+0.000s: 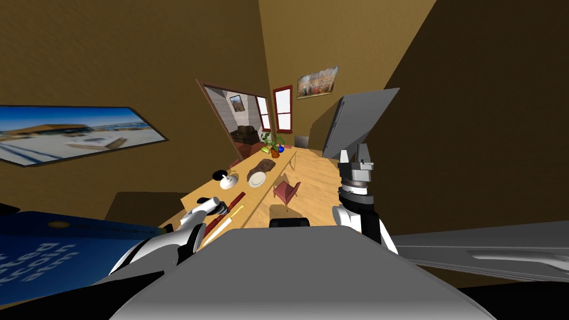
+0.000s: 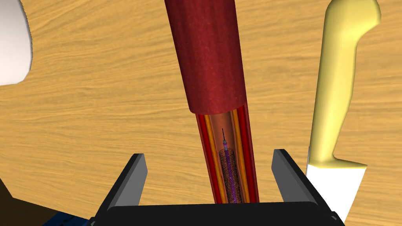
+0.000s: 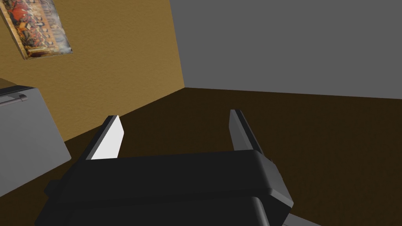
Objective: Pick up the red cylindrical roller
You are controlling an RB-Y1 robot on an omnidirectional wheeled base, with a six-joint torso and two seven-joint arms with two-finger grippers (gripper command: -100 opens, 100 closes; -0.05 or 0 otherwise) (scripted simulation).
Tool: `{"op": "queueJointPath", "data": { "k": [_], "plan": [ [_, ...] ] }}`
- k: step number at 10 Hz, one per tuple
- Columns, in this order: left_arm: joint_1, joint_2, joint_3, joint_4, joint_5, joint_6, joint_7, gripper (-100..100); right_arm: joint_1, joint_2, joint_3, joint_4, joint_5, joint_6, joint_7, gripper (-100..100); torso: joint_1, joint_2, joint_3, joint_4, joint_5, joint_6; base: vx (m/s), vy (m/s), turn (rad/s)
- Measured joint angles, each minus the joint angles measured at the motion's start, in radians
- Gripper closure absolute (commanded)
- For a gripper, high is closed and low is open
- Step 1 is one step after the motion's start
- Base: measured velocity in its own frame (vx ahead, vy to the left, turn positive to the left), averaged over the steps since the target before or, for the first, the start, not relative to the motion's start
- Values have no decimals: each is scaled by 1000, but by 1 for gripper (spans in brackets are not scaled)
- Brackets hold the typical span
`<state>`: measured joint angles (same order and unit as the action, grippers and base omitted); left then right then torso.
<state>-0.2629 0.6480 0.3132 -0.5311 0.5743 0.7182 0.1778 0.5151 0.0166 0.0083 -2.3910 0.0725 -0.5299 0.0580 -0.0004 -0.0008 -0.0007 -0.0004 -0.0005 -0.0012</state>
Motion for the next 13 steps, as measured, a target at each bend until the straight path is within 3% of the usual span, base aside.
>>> {"op": "queueJointPath", "data": {
  "k": [6,10,11,12,13],
  "plan": [
    [-11,41,7,92,2,58,11,-100,0,0,0,0,0,0,0,0,0,1,1,0,0,0,31,-4,-20],
    [-32,66,14,176,13,67,-9,-100,0,0,0,0,0,0,0,0,0,1,1,0,0,0,20,-3,-16],
    [-33,67,14,181,14,65,-12,0,0,0,0,0,0,0,0,0,0,2,1,0,0,0,0,0,0],
    [-33,67,14,180,14,66,-12,-100,0,0,0,0,0,0,0,0,0,3,2,1,0,0,38,42,40],
    [-61,59,14,243,13,33,-30,-100,0,0,0,0,0,0,0,0,2,1,1,0,1,0,43,51,8]
  ]
}}
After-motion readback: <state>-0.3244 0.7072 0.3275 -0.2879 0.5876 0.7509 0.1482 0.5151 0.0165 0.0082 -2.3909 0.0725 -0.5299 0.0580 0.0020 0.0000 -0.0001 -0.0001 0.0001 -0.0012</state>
